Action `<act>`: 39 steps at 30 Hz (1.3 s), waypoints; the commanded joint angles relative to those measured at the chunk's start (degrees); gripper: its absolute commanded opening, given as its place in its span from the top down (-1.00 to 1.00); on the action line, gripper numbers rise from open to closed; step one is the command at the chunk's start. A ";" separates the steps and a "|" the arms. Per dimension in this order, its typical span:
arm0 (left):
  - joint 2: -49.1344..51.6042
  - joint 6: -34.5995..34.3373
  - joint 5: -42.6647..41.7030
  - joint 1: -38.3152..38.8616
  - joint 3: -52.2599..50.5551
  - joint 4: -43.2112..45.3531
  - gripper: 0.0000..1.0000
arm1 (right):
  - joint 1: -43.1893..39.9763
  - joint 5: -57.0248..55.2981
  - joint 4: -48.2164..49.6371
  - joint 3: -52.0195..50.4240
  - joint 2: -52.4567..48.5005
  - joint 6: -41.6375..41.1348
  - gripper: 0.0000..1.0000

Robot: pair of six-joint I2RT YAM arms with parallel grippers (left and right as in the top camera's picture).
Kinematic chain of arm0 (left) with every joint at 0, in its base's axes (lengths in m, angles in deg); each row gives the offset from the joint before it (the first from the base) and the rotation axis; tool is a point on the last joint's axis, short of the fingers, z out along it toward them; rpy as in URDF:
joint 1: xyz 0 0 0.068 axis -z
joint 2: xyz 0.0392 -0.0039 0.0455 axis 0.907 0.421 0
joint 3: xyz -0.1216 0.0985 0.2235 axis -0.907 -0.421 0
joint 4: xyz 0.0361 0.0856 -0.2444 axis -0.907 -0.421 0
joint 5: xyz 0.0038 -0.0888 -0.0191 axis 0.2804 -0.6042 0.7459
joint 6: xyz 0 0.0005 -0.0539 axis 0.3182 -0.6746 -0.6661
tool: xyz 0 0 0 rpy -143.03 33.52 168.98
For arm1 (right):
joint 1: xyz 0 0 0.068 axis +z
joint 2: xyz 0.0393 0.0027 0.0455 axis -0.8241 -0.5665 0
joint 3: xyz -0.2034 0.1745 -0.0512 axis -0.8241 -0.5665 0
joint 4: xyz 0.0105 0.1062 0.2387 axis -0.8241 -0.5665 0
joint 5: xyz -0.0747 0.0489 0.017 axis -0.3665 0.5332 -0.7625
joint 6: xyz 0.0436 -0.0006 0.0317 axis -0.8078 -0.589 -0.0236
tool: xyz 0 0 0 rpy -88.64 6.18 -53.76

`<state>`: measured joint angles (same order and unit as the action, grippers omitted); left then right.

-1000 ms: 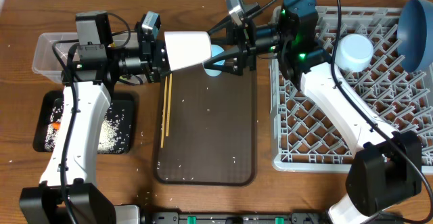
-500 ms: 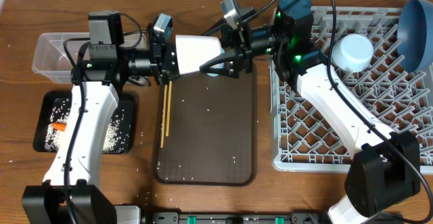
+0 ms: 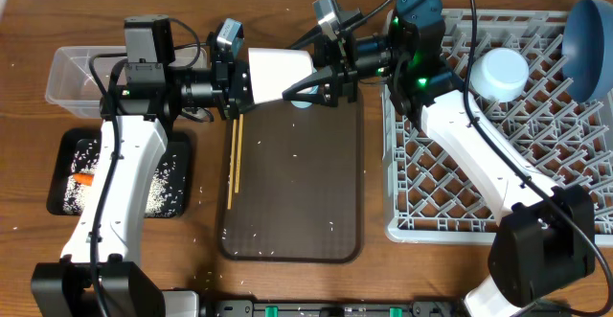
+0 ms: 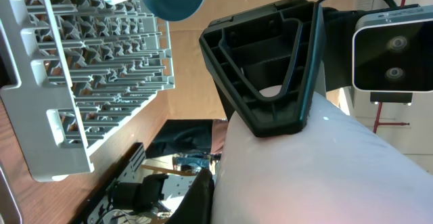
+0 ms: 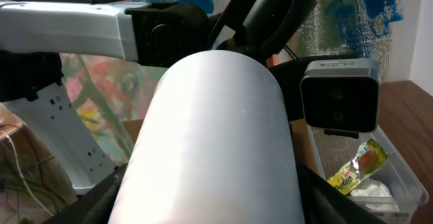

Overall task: Sort waste into correct bins and load items into the dishwasher rack
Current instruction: 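Hold the pink cup with the right gripper and open the left gripper, then carry the pink cup right over the dish rack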

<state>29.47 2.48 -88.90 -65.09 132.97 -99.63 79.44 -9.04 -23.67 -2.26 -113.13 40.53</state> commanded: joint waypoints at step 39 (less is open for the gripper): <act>-0.94 12.87 4.11 0.17 0.63 0.07 0.66 | -20.39 5.81 -11.91 0.02 -0.39 -0.94 0.45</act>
<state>29.47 9.58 -87.81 -64.98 132.97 -99.68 60.51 -1.74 -34.36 -2.26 -113.13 39.70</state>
